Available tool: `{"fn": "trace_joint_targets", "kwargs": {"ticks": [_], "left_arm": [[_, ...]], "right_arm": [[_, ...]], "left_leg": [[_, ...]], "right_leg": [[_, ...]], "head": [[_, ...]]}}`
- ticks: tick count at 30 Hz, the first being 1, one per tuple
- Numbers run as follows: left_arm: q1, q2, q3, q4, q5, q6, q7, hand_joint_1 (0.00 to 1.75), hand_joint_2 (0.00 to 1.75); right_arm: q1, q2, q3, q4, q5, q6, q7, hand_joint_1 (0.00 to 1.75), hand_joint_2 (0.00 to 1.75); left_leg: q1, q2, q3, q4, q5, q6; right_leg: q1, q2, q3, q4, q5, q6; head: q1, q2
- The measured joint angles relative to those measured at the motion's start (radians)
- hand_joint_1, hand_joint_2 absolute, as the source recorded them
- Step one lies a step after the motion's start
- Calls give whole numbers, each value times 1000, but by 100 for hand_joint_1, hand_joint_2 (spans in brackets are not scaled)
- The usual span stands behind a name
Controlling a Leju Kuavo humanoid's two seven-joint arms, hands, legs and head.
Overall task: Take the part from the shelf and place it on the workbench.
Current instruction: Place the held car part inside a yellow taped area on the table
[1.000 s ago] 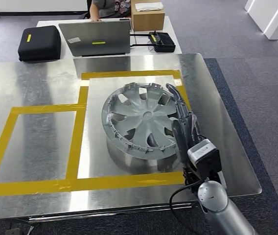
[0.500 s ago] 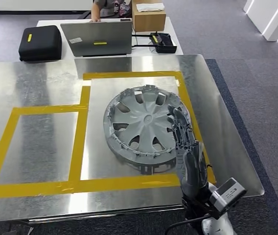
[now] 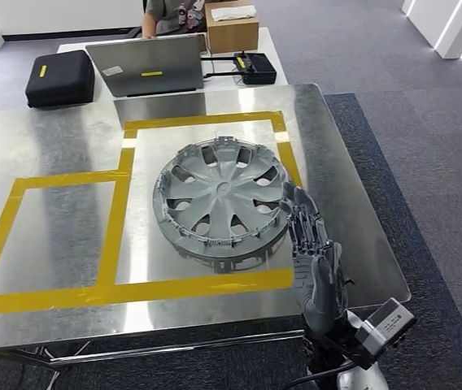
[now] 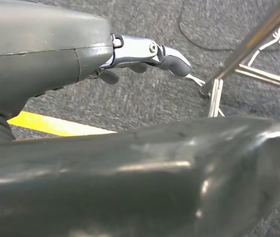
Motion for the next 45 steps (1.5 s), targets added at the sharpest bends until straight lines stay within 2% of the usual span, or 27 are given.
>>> {"fn": "trace_joint_targets", "kwargs": {"ticks": [1,2,3,5,7,10,11,13,15,16,17,18,20,22,24,26,27,28,31,32,34,36,38,39,42,43,45], "left_arm": [[0,-1,2,-2,0,0,0,0,0],[0,-1,3,-5,0,-1,0,0,0],[1,-2,5,-8,0,-2,1,0,0],[0,-4,8,-17,0,-3,2,0,0],[0,-6,12,-26,0,-5,4,0,0],[1,-10,18,-37,1,-9,7,0,0],[1,-12,20,-41,1,-11,8,0,0],[0,-18,24,-48,0,-14,10,0,0],[1,-20,27,-55,0,-16,12,0,0],[1,-21,28,-57,0,-17,13,0,0],[1,-22,30,-58,0,-18,14,0,0],[1,-23,31,-59,0,-18,16,0,0],[1,-26,33,-61,0,-19,17,0,0],[2,-28,35,-63,0,-19,18,0,0],[2,-29,37,-66,0,-19,18,0,0],[3,-28,39,-68,0,-19,18,0,0],[5,-29,40,-68,0,-19,18,0,0],[7,-29,40,-68,0,-19,18,0,0],[10,-31,41,-70,0,-19,18,0,0],[10,-31,41,-70,0,-19,18,0,0],[10,-31,41,-70,0,-19,18,0,0],[10,-32,41,-72,0,-19,18,0,0],[8,-32,41,-76,0,-19,18,0,0],[8,-32,41,-79,0,-19,19,0,0],[8,-35,42,-83,0,-20,21,0,0],[8,-36,42,-84,0,-21,22,0,0],[7,-39,44,-87,0,-24,23,0,0]], "right_arm": [[2,0,0,0,-1,0,0,0,0],[3,0,0,0,-2,1,0,0,0],[3,0,0,0,-2,2,0,0,0],[4,0,0,0,-4,6,0,0,0],[3,0,0,0,-6,10,0,0,0],[4,0,1,0,-6,14,-1,0,0],[4,0,2,0,-6,15,-1,0,0],[4,0,3,0,-7,16,-1,0,0],[5,0,5,1,-8,17,0,0,0],[5,0,6,1,-9,18,0,0,0],[6,0,7,1,-9,18,1,0,0],[5,0,8,1,-9,18,1,0,0],[4,0,9,2,-9,18,1,0,0],[0,0,10,1,-9,18,0,0,0],[-1,0,11,1,-9,18,0,0,0],[0,0,11,2,-9,18,0,0,0],[0,0,12,2,-9,18,0,0,0],[-1,0,12,2,-9,18,1,0,0],[0,0,14,2,-9,18,1,0,0],[0,0,14,2,-9,18,1,0,0],[1,0,14,2,-9,18,1,0,0],[1,0,14,2,-9,18,1,0,0],[1,0,13,1,-9,17,1,0,0],[1,0,13,1,-9,17,1,0,0],[2,0,14,0,-9,16,1,0,0],[3,0,14,0,-9,16,1,0,0],[5,0,13,0,-9,16,1,0,0]], "left_leg": [[0,0,-3,43,-19,0],[0,0,11,49,-17,1],[-1,0,45,13,0,4],[-4,0,143,-129,40,17],[-9,-1,201,-226,56,30],[-11,1,197,-246,70,44],[-9,3,192,-251,80,51],[-4,7,176,-261,100,64],[-5,9,151,-261,118,69],[-5,10,138,-260,127,68],[-5,10,125,-259,137,67],[-5,10,112,-257,146,64],[-5,10,92,-253,162,58],[-8,10,78,-247,177,48],[-10,10,71,-245,191,38],[-8,10,68,-246,202,29],[-6,9,63,-241,192,24],[-5,9,56,-221,163,19],[-3,8,22,-56,8,7],[-3,8,16,3,-20,5],[-3,8,40,40,-8,5],[-4,8,127,-64,41,13],[-7,6,216,-203,53,24],[-9,5,237,-243,48,29],[-10,7,227,-262,56,46],[-8,9,217,-264,65,55],[-6,13,193,-267,87,70]], "right_leg": [[2,-1,-9,2,6,0],[4,-2,-18,5,10,0],[5,-2,-26,8,14,0],[8,-2,-39,16,20,2],[10,-2,-45,19,27,10],[9,-1,-52,18,39,28],[9,0,-60,25,27,34],[8,1,-90,91,-39,44],[5,1,-130,217,-122,52],[4,1,-140,268,-140,56],[3,1,-135,290,-136,58],[2,1,-112,276,-113,58],[0,0,-20,154,-59,56],[2,1,75,13,-51,49],[5,3,101,-42,-61,40],[5,2,86,-40,-54,29],[5,0,79,-39,-47,21],[3,-2,69,-39,-38,12],[3,-6,38,-37,-7,-2],[4,-6,27,-35,3,-3],[5,-7,1,-25,20,-1],[5,-7,-25,-12,31,2],[8,-7,-44,2,39,10],[9,-7,-51,6,45,15],[9,-6,-65,11,55,33],[9,-4,-74,24,37,39],[7,-1,-104,106,-52,48]], "head": [[0,0],[0,0],[0,0],[0,0],[1,0],[-1,0],[0,0],[5,0],[8,0],[8,0],[8,0],[8,0],[8,0],[9,0],[9,0],[10,0],[9,0],[8,0],[4,0],[4,0],[4,0],[3,0],[4,0],[4,0],[5,0],[6,0],[10,0]]}}
